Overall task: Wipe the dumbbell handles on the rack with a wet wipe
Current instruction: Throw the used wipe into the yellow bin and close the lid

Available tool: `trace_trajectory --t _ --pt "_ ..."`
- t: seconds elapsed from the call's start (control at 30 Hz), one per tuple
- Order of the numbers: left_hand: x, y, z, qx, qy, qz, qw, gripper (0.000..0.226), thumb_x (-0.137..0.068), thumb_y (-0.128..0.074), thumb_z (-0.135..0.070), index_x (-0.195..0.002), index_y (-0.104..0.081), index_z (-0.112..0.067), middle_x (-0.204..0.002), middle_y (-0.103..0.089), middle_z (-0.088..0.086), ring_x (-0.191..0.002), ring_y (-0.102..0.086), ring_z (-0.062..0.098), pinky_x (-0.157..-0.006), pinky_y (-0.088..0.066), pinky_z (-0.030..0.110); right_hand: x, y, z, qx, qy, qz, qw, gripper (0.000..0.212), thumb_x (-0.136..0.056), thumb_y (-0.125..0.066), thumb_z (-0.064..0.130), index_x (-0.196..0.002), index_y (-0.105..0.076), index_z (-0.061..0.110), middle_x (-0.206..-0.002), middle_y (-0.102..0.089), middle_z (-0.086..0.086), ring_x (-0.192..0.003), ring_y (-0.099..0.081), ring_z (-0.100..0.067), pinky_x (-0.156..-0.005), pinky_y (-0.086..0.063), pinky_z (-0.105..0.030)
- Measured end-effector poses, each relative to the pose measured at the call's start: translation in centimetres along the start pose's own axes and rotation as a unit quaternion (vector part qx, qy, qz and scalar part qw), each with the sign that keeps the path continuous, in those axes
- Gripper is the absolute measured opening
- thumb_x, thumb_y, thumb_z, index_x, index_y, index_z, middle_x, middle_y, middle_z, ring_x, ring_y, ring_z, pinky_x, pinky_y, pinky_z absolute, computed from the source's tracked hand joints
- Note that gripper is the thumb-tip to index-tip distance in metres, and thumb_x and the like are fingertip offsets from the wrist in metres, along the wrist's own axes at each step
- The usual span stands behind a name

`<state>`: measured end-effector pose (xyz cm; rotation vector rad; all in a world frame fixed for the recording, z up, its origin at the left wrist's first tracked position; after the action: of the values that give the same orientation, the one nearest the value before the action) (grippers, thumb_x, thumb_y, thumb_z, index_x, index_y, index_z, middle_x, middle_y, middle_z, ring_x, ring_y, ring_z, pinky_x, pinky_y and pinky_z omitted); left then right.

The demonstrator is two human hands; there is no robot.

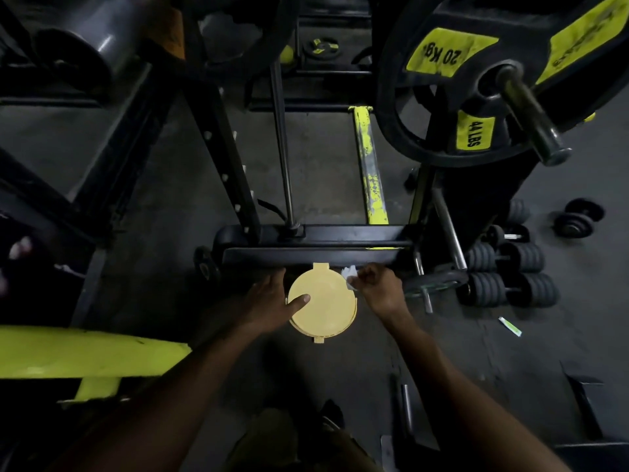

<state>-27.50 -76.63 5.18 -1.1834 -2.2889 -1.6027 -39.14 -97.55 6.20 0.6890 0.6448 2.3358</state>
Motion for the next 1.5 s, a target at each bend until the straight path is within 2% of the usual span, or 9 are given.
trace_trajectory --t 0.17,0.23,0.3,0.53,0.7,0.87,1.13,1.33,1.5 --pt "-1.6 0.0 0.6 0.001 -0.01 0.022 1.0 0.091 -0.095 -0.055 -0.061 -0.161 -0.014 -0.013 -0.167 -0.018 0.012 -0.153 -0.021 0.03 -0.122 -0.021 0.043 -0.8 -1.1 0.2 -0.027 -0.011 -0.002 1.0 0.031 -0.079 -0.077 0.03 -0.056 -0.057 0.023 -0.069 -0.068 -0.001 -0.069 -0.058 -0.01 -0.075 -0.047 -0.035" --pt "-2.2 0.2 1.1 0.003 -0.015 0.025 1.0 0.092 -0.095 -0.056 -0.061 -0.161 -0.015 -0.012 -0.168 -0.017 0.011 -0.152 -0.021 0.031 -0.122 -0.022 0.042 -0.7 -1.6 0.6 -0.03 -0.014 -0.005 0.999 0.029 -0.079 -0.076 0.028 -0.058 -0.059 0.022 -0.067 -0.068 0.005 -0.07 -0.061 -0.007 -0.076 -0.047 -0.033" --pt "-2.7 0.4 1.5 0.004 -0.021 0.032 0.999 0.092 -0.095 -0.057 -0.06 -0.161 -0.015 -0.012 -0.168 -0.017 0.011 -0.152 -0.021 0.031 -0.121 -0.022 0.042 -0.7 -2.2 0.8 -0.036 -0.024 -0.007 0.999 0.023 -0.079 -0.076 0.028 -0.062 -0.062 0.022 -0.066 -0.067 0.013 -0.071 -0.06 -0.001 -0.076 -0.046 -0.03" --pt "-3.3 0.5 3.3 0.001 -0.057 0.045 0.997 0.093 -0.094 -0.056 -0.062 -0.161 -0.015 -0.014 -0.168 -0.017 0.009 -0.153 -0.018 0.028 -0.122 -0.021 0.041 -0.5 -4.0 0.2 -0.033 -0.056 -0.036 0.997 0.021 -0.074 -0.076 0.039 -0.078 -0.067 0.02 -0.078 -0.071 0.007 -0.08 -0.063 -0.009 -0.067 -0.043 -0.025" --pt "-3.4 0.3 4.3 -0.005 -0.061 0.058 0.996 0.093 -0.094 -0.056 -0.063 -0.161 -0.015 -0.014 -0.168 -0.018 0.01 -0.153 -0.019 0.03 -0.122 -0.022 0.043 0.6 -4.3 0.5 -0.035 -0.055 -0.044 0.997 0.023 -0.075 -0.075 0.038 -0.07 -0.066 0.018 -0.072 -0.068 0.002 -0.074 -0.063 -0.012 -0.067 -0.045 -0.028" --pt "-4.2 0.2 4.5 0.003 -0.069 0.06 0.996 0.094 -0.093 -0.057 -0.063 -0.161 -0.016 -0.013 -0.167 -0.02 0.011 -0.152 -0.022 0.03 -0.121 -0.024 0.043 0.5 -3.7 1.3 -0.023 -0.056 -0.059 0.996 0.035 -0.078 -0.076 0.034 -0.054 -0.055 0.02 -0.052 -0.054 0.011 -0.054 -0.048 0.002 -0.056 -0.036 -0.02" --pt "-5.4 -0.2 4.8 0.007 -0.064 0.069 0.995 0.093 -0.094 -0.057 -0.062 -0.16 -0.017 -0.011 -0.167 -0.021 0.012 -0.151 -0.023 0.031 -0.12 -0.025 0.043 -1.1 -3.2 1.4 -0.004 -0.048 -0.066 0.997 0.038 -0.08 -0.075 0.034 -0.053 -0.052 0.023 -0.05 -0.055 0.017 -0.058 -0.048 0.001 -0.053 -0.032 -0.014" --pt "-6.9 -0.4 4.7 -0.004 -0.057 0.076 0.995 0.092 -0.095 -0.056 -0.061 -0.16 -0.017 -0.008 -0.166 -0.021 0.014 -0.151 -0.023 0.032 -0.12 -0.025 0.042 -2.4 -3.9 0.8 -0.016 -0.065 -0.054 0.996 0.024 -0.079 -0.075 0.036 -0.064 -0.061 0.023 -0.063 -0.063 0.013 -0.068 -0.056 -0.001 -0.057 -0.036 -0.014" --pt "-7.9 -0.6 4.4 0.002 -0.046 0.091 0.995 0.092 -0.094 -0.058 -0.06 -0.159 -0.018 -0.008 -0.165 -0.023 0.014 -0.151 -0.025 0.032 -0.12 -0.026 0.043 -3.4 -4.6 -0.2 -0.03 -0.075 -0.037 0.996 0.026 -0.076 -0.073 0.044 -0.078 -0.069 0.018 -0.077 -0.071 0.004 -0.082 -0.065 -0.014 -0.074 -0.048 -0.03"
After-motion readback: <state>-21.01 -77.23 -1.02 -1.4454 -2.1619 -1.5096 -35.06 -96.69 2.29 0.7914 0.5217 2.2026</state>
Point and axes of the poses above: each hand's wrist, its own x-axis away from the middle knuckle, its own y-axis out of the back of the hand, z = x × y, the point moved 6 cm from there along -x, towards the middle knuckle
